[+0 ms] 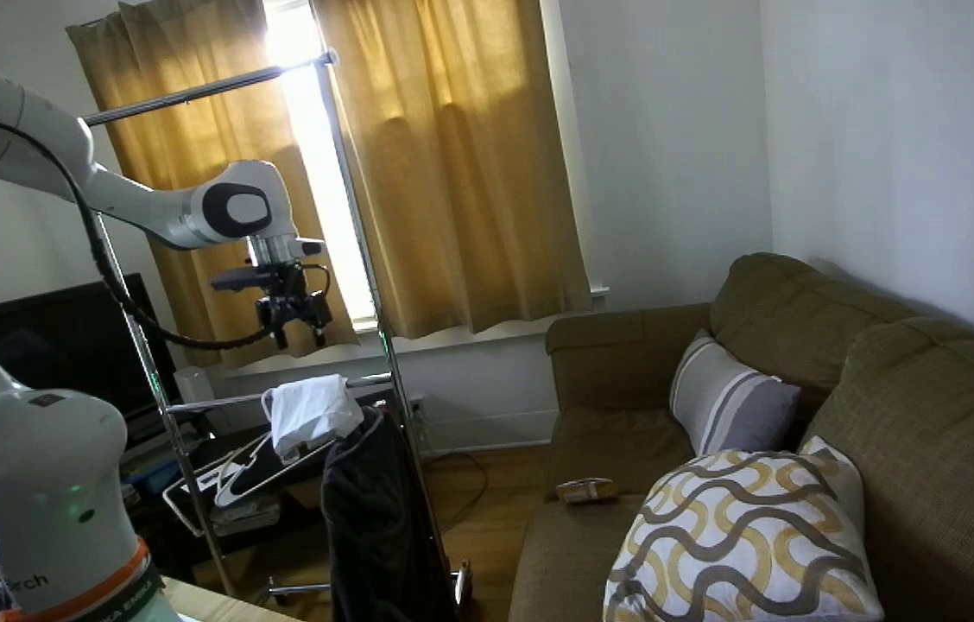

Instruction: Remove the towel from the bottom rail of the clothes hanging rack and hang it on the top rail of the clothes hanging rack

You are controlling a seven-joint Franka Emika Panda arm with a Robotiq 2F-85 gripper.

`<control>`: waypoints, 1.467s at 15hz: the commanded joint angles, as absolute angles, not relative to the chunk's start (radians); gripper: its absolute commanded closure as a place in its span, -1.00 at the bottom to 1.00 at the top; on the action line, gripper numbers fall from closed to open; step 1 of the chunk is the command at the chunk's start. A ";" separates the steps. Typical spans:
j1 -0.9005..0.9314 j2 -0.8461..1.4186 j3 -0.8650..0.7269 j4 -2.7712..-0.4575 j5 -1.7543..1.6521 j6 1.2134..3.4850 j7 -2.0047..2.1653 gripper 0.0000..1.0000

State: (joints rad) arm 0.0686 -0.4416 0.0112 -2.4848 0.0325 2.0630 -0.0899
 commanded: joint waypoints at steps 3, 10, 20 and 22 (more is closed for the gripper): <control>0.136 -0.266 0.029 -2.468 0.060 2.284 -0.236 -1.00; 0.160 -0.140 0.058 -2.463 0.071 2.428 -0.337 -1.00; 0.169 0.013 0.058 -2.410 0.239 2.579 -0.518 -1.00; 0.164 0.065 0.073 -2.397 0.359 2.628 -0.639 -1.00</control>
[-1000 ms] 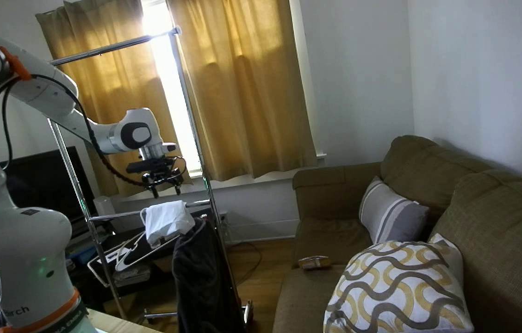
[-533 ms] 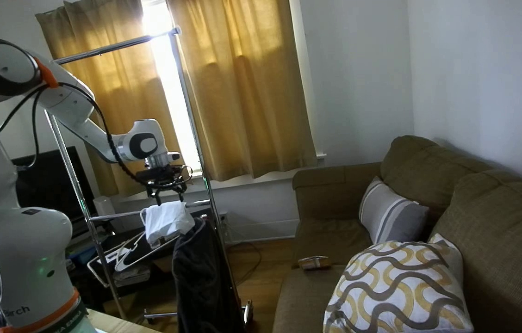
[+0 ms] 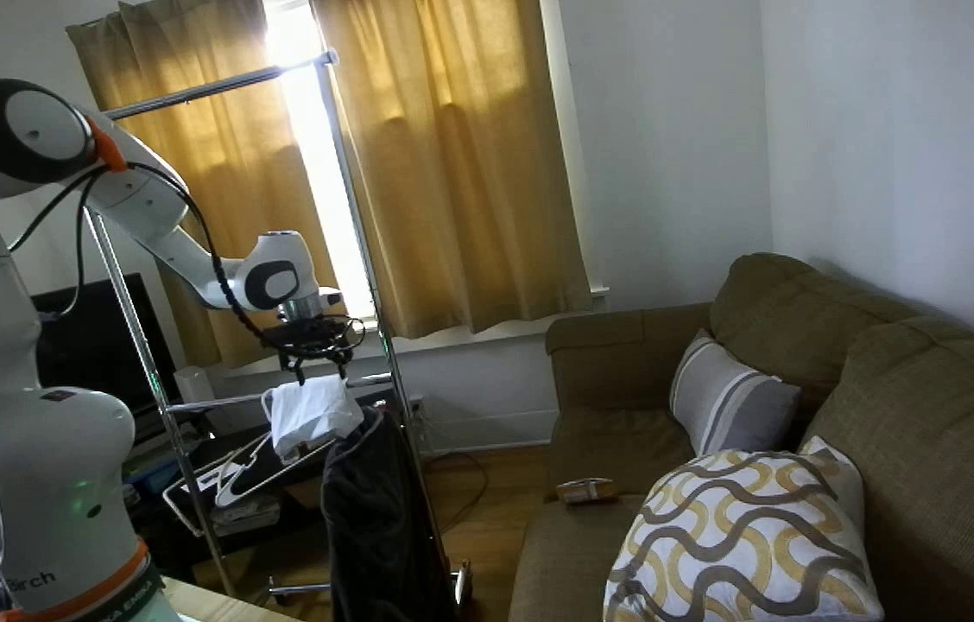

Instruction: Remove the towel from the bottom rail of the clothes hanging rack and hang it on the top rail of the clothes hanging rack

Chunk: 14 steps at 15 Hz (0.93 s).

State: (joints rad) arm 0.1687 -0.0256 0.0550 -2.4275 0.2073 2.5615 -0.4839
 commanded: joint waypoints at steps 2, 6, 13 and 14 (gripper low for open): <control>0.144 0.115 0.101 -2.375 0.463 2.645 -0.744 -1.00; 0.102 0.226 0.174 -2.312 0.563 2.682 -0.863 -1.00; 0.011 0.358 0.290 -2.219 0.583 2.721 -0.950 -0.39; -0.001 0.370 0.302 -2.212 0.579 2.721 -0.955 -0.24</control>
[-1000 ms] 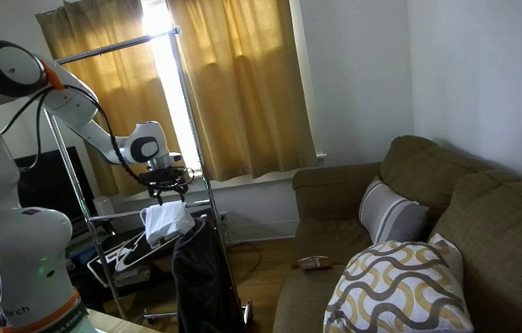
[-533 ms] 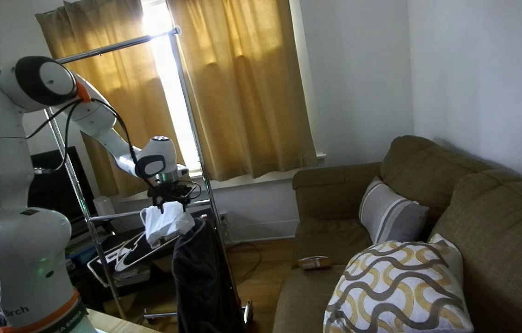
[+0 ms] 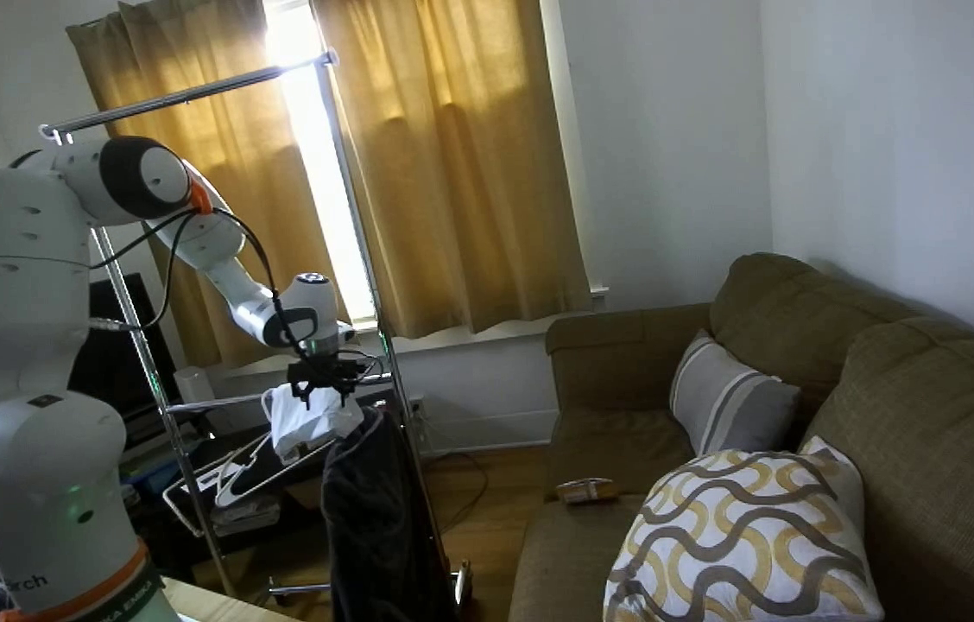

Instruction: Remove the towel from the bottom rail of the clothes hanging rack and hang it on the top rail of the clothes hanging rack

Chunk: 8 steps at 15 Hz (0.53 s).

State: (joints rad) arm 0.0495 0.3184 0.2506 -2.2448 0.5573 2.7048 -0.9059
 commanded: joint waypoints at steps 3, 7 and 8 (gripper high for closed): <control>-0.030 0.403 0.329 -2.189 0.570 2.718 -0.971 0.27; -0.059 0.425 0.351 -2.173 0.563 2.714 -0.984 0.85; -0.063 0.428 0.354 -2.171 0.562 2.713 -0.985 0.98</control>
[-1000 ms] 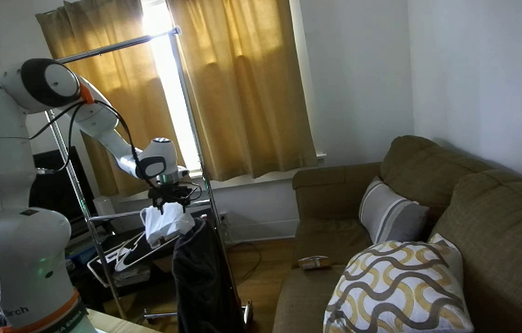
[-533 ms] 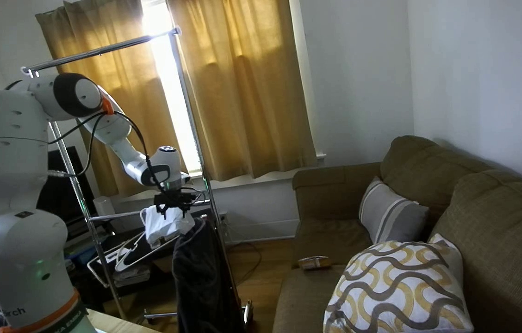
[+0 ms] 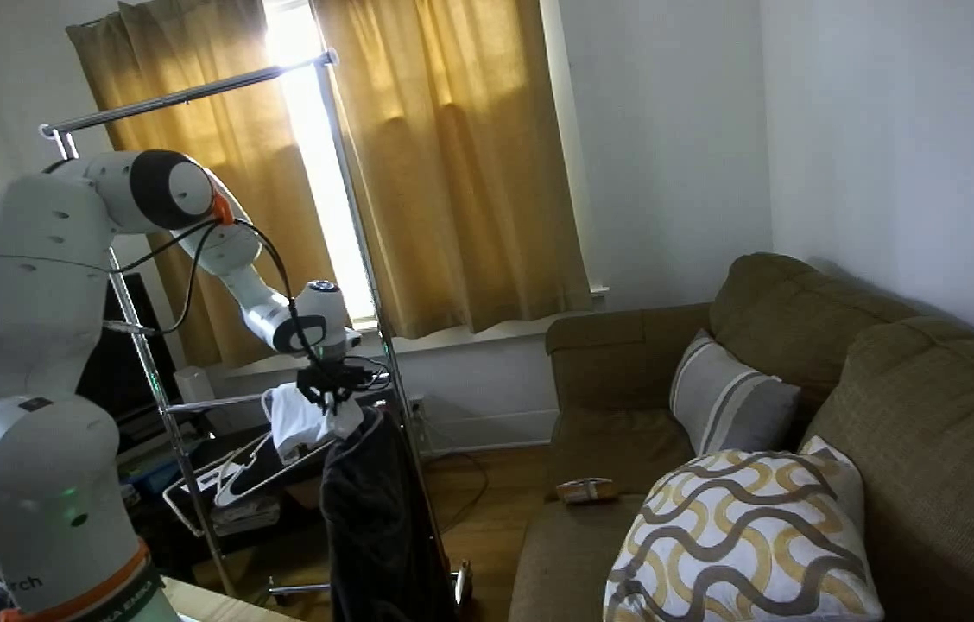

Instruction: Remove the towel from the bottom rail of the clothes hanging rack and hang it on the top rail of the clothes hanging rack

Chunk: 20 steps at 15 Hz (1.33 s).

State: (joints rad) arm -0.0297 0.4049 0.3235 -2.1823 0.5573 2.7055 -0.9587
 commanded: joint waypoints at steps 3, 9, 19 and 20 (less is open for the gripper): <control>-0.068 0.408 0.360 -2.176 0.553 2.698 -0.972 1.00; -0.021 0.269 0.335 -2.225 0.447 2.660 -0.878 0.98; 0.043 0.058 0.284 -2.206 0.406 2.561 -0.806 0.98; 0.048 0.047 0.277 -2.204 0.415 2.567 -0.817 0.98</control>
State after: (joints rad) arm 0.0184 0.1121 0.3093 -2.1848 0.4025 2.5771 -0.8214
